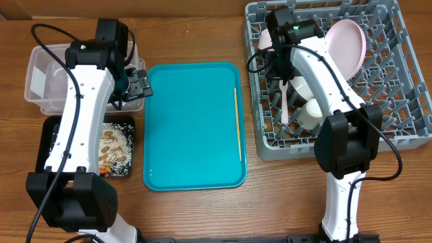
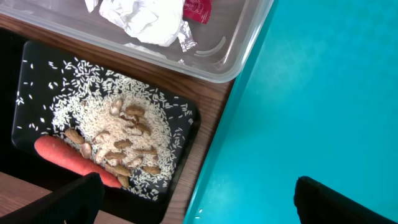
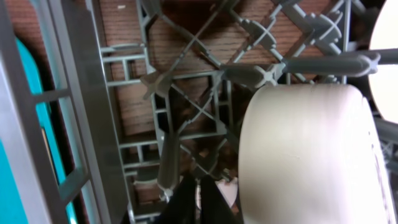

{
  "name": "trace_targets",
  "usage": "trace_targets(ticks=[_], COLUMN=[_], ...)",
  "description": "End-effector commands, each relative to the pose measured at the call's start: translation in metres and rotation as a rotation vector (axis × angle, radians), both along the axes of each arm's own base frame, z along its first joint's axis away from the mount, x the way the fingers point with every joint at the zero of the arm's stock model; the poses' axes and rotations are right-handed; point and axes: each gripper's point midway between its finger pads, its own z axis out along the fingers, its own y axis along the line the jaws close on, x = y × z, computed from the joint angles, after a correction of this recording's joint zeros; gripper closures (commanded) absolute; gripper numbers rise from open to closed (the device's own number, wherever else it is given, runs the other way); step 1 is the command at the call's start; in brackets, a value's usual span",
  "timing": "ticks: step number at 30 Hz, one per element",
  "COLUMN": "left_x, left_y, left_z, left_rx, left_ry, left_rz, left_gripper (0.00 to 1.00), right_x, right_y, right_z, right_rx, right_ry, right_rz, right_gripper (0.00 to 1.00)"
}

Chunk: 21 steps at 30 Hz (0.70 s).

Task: Sort waste into correct bins and load items into the dishwasher
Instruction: 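Lower the fork handle-down into a rack slot beside the white cup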

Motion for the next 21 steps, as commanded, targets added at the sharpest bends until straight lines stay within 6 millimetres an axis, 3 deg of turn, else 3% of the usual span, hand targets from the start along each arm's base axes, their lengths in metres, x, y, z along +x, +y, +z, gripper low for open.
trace_targets(ticks=[1, 9, 21], left_x=[0.001, 0.001, 0.001], left_y=[0.002, 0.002, 0.002], left_z=[0.018, 0.018, 0.018], left_rx=[0.009, 0.009, 0.009], left_ry=[-0.054, -0.054, -0.054], left_rz=[0.012, 0.012, 0.012], left_gripper=[0.0, 0.0, 0.0], right_x=[-0.002, 0.0, 0.013], right_y=[-0.002, -0.002, 0.002], right_z=[-0.007, 0.001, 0.059], right_rx=[0.001, 0.004, 0.033], right_ry=[0.017, 0.004, -0.103], right_rz=[-0.009, -0.009, -0.009], right_gripper=[0.96, 0.96, 0.96])
